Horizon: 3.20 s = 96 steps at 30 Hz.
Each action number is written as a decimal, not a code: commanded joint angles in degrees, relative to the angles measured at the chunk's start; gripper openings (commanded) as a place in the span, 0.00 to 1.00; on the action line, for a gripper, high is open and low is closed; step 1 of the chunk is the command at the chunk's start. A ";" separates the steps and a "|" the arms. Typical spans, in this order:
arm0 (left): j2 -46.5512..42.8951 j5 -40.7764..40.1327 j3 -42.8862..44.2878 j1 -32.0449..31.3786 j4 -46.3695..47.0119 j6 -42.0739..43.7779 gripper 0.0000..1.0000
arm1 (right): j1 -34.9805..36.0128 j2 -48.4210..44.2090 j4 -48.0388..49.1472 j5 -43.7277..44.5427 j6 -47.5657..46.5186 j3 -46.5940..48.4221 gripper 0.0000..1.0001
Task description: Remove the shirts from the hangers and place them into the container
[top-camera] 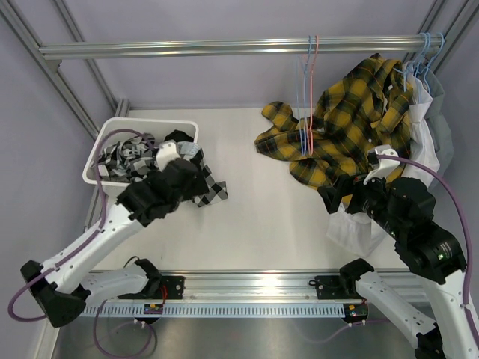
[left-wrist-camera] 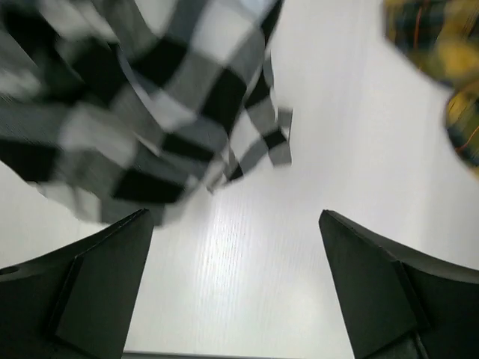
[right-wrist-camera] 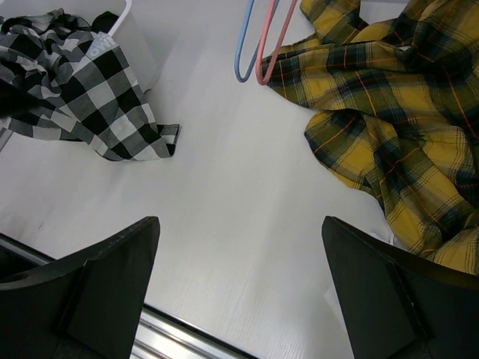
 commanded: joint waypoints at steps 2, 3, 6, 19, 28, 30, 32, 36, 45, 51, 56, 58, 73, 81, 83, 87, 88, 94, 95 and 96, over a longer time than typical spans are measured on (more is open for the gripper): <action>2.82 -9.52 -6.01 -9.79 -0.13 -18.89 0.99 | -0.23 0.18 2.93 -2.34 -1.34 -1.01 0.99; 4.05 -10.66 -7.93 -11.19 1.44 -19.94 0.99 | -0.23 0.01 3.10 -2.43 -1.34 -1.18 1.00; 8.97 -13.29 -11.45 -11.29 5.74 -23.11 0.99 | -0.23 -0.26 3.55 -3.04 -1.17 -1.97 0.99; 22.07 -24.03 -15.07 -8.05 17.89 -22.59 0.84 | -0.23 -2.54 1.61 -4.62 -1.78 -2.59 0.99; 25.06 -24.91 -17.00 -5.85 25.19 -19.08 0.62 | -0.23 -2.90 -0.32 -4.98 -2.57 -2.33 0.99; 25.15 -25.00 -16.83 -5.41 25.28 -19.08 0.46 | -0.23 -2.90 -0.67 -4.98 -2.75 -2.42 0.99; 24.72 -24.48 -16.57 -5.40 24.41 -19.08 0.33 | -0.23 -3.07 -0.94 -5.06 -2.57 -2.24 0.99; 22.08 -22.02 -15.16 -5.40 20.45 -18.72 0.20 | -0.23 -3.69 -1.55 -4.71 -2.31 -2.07 0.99; 10.67 -15.34 -12.00 -5.49 8.85 -17.94 0.00 | -0.23 -3.51 -1.38 -4.62 -2.05 -2.15 1.00; 7.57 -11.99 0.38 -5.49 -2.39 -11.35 0.00 | -0.31 -2.11 -1.03 -4.80 -2.22 -0.75 0.99; 7.58 -13.58 12.95 -1.38 -8.83 -4.06 0.00 | -0.14 -1.05 -0.76 -5.32 -2.22 0.48 0.99; 6.96 -13.40 15.95 1.44 -6.04 0.59 0.00 | -0.23 -0.70 -0.58 -5.41 -2.05 0.75 0.99; 23.54 6.02 19.65 33.25 7.07 14.50 0.00 | -0.23 -1.32 -2.61 -4.98 -1.61 1.80 0.99; 36.74 6.90 18.50 38.28 10.51 18.19 0.00 | -0.23 -0.44 -3.22 -4.54 -1.87 1.72 0.99; 39.72 7.51 17.28 38.28 10.42 17.84 0.00 | -0.23 -0.09 -3.31 -4.54 -1.87 1.54 0.99; 41.50 8.39 11.66 38.28 13.58 16.87 0.00 | -0.23 0.09 -2.78 -4.80 -1.52 1.10 0.99; 41.94 9.44 10.87 38.28 14.98 16.96 0.00 | -0.23 0.09 -2.52 -4.89 -1.43 0.93 0.99; 41.25 11.30 12.26 38.28 13.06 18.28 0.18 | -0.23 0.62 -3.22 -5.33 -1.34 1.71 1.00; 39.41 11.21 12.26 38.28 12.89 18.45 0.22 | -0.23 0.62 -3.31 -5.33 -1.26 1.98 0.99; 35.74 11.12 12.61 38.28 12.01 18.45 0.26 | -0.23 0.53 -3.40 -5.24 -1.17 2.33 0.99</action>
